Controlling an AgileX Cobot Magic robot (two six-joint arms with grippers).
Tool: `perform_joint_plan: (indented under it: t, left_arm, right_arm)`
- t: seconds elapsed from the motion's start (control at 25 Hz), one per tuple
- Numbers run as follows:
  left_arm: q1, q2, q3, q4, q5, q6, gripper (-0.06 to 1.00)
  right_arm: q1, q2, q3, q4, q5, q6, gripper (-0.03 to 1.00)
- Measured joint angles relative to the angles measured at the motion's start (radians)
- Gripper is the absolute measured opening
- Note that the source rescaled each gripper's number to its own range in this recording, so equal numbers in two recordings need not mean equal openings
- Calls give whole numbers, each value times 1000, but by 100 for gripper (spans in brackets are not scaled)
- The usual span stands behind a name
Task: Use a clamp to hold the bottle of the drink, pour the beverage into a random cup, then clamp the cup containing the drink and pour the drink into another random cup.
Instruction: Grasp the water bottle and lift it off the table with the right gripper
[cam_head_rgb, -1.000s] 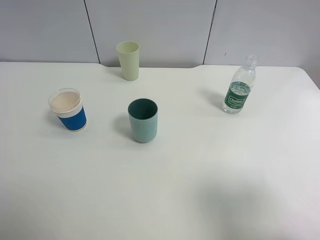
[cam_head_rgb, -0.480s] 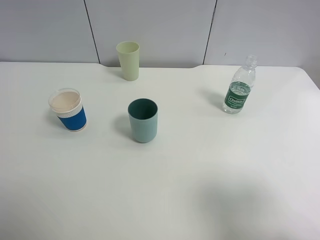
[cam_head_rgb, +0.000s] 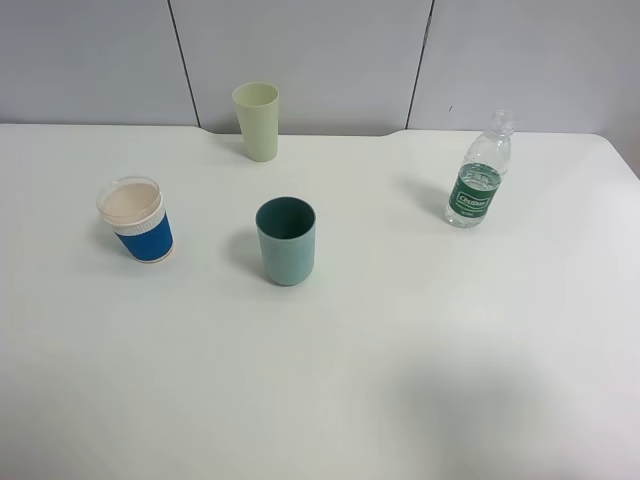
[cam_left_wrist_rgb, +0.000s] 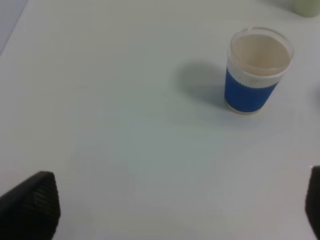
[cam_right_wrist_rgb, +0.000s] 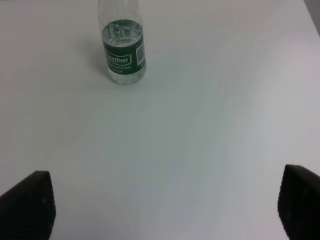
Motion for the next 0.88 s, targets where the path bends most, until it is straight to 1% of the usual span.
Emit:
perform_joint_plan:
  t: [0.88]
  left_arm:
    - [0,0,0,0,0,0,100]
  right_arm:
    - [0,0,0,0,0,0,76]
